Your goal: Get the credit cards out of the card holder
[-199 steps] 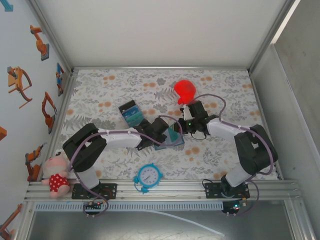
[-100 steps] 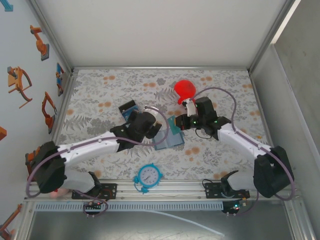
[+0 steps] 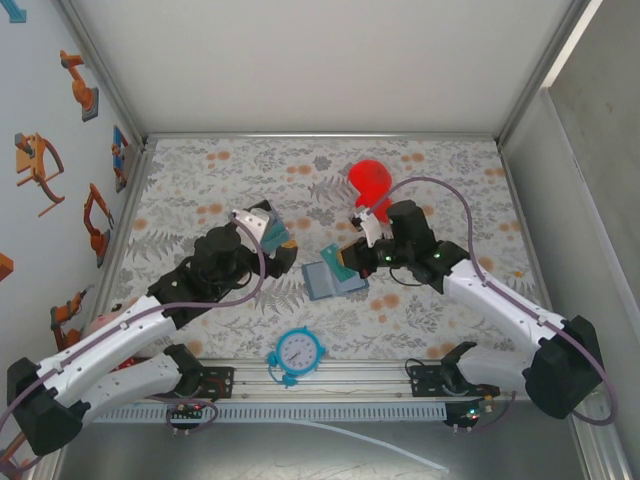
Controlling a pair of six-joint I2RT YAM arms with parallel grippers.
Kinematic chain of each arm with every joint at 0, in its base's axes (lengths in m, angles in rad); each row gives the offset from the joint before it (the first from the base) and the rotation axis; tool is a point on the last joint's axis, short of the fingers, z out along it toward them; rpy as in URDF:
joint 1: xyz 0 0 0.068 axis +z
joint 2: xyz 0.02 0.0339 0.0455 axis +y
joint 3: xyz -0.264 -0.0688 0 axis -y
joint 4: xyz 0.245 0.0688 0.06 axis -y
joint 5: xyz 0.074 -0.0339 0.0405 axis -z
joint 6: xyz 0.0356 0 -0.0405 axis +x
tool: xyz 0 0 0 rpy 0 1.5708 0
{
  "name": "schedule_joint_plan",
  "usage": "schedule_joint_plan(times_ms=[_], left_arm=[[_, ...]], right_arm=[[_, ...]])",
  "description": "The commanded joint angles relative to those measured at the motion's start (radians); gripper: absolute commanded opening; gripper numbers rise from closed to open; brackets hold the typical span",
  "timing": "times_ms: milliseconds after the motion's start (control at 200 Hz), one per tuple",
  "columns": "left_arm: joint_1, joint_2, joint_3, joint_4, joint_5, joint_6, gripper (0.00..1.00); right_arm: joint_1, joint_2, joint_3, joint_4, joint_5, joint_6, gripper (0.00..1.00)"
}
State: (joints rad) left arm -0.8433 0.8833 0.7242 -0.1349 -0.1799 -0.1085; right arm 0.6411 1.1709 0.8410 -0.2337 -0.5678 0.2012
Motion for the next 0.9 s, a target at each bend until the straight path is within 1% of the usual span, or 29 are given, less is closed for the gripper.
schedule_joint_plan(times_ms=[0,55,100,250,326,391,481,541,616,731,826,896], left_arm=[[0.004,-0.013,0.011,-0.055,0.192,0.065,0.97],[0.004,-0.012,0.016,-0.063,0.238,0.083,0.97],[0.004,-0.008,0.018,-0.064,0.270,0.096,1.00],[0.003,0.012,0.020,-0.053,0.393,0.142,0.88],[0.003,0.029,0.026,-0.055,0.431,0.163,0.80],[0.003,0.047,0.033,-0.066,0.466,0.186,0.77],[0.001,0.075,0.044,-0.080,0.509,0.214,0.69],[0.000,0.094,0.053,-0.089,0.534,0.231,0.62],[-0.002,0.120,0.065,-0.102,0.561,0.244,0.55],[-0.008,0.152,0.078,-0.110,0.592,0.257,0.52],[-0.016,0.175,0.088,-0.114,0.613,0.269,0.39],[-0.020,0.188,0.097,-0.124,0.629,0.279,0.37]], right_arm=[[0.053,0.002,0.076,-0.061,-0.040,-0.112,0.00],[0.073,0.013,0.100,-0.092,-0.036,-0.146,0.00],[0.085,0.022,0.119,-0.114,-0.040,-0.169,0.00],[0.105,0.044,0.166,-0.173,-0.074,-0.228,0.00],[0.114,0.050,0.181,-0.195,-0.090,-0.251,0.00],[0.120,0.054,0.189,-0.206,-0.105,-0.269,0.00],[0.127,0.059,0.198,-0.224,-0.131,-0.289,0.00],[0.132,0.060,0.205,-0.234,-0.141,-0.299,0.00],[0.137,0.059,0.211,-0.245,-0.148,-0.313,0.00],[0.140,0.061,0.216,-0.254,-0.154,-0.323,0.00],[0.141,0.068,0.218,-0.254,-0.163,-0.325,0.00],[0.140,0.072,0.220,-0.252,-0.167,-0.325,0.00]])
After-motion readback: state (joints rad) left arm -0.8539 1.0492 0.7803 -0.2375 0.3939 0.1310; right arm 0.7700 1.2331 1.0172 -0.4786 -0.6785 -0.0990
